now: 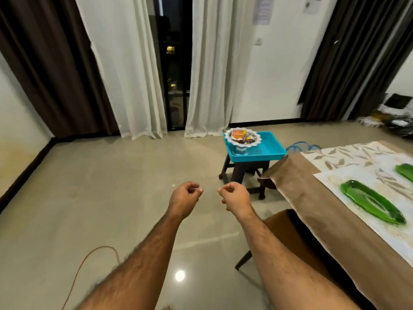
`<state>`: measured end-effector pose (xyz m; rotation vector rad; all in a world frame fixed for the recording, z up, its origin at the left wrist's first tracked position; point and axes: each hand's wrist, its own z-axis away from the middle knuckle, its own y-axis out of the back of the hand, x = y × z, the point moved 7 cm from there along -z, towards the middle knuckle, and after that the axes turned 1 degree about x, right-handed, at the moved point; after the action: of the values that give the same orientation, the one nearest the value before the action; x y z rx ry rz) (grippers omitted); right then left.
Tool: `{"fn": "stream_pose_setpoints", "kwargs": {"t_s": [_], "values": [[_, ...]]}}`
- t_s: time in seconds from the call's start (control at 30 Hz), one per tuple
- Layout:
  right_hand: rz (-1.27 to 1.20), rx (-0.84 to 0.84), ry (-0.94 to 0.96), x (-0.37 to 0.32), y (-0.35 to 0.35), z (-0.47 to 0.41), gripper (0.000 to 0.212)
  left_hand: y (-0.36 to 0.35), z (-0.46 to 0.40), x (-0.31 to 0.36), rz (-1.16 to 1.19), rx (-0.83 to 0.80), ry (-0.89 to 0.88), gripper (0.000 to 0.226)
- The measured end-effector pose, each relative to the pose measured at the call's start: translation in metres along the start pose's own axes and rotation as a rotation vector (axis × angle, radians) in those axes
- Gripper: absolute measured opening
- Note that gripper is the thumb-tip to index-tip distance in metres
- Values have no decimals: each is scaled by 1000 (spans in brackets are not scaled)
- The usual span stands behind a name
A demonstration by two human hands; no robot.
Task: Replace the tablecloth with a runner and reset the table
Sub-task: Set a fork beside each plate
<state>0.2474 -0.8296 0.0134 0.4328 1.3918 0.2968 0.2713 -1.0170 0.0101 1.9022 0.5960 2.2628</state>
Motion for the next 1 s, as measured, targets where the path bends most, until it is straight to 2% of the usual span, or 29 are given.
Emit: {"fn": "stream_pose_setpoints", "kwargs": {"t_s": [0.2, 0.43, 0.6, 0.7, 0.83, 1.0], "values": [[-30, 113, -137, -17, -6, -118, 7, -17, -155, 31, -59, -165, 0, 24], [-68, 219, -267, -2, 0, -236, 9, -83, -285, 60, -128, -337, -33, 22], [-99, 263, -302, 9, 16, -355, 11, -121, -392, 80, -192, -375, -62, 18], [-73, 246, -357, 12, 30, -437, 13, -146, -464, 98, -197, -378, -16, 13], [-14, 245, -417, 18, 53, -523, 15, -187, -546, 122, -157, -373, 20, 16], [-45, 244, -483, 34, 66, -612, 15, -257, -633, 134, -177, -457, 47, 18]]}}
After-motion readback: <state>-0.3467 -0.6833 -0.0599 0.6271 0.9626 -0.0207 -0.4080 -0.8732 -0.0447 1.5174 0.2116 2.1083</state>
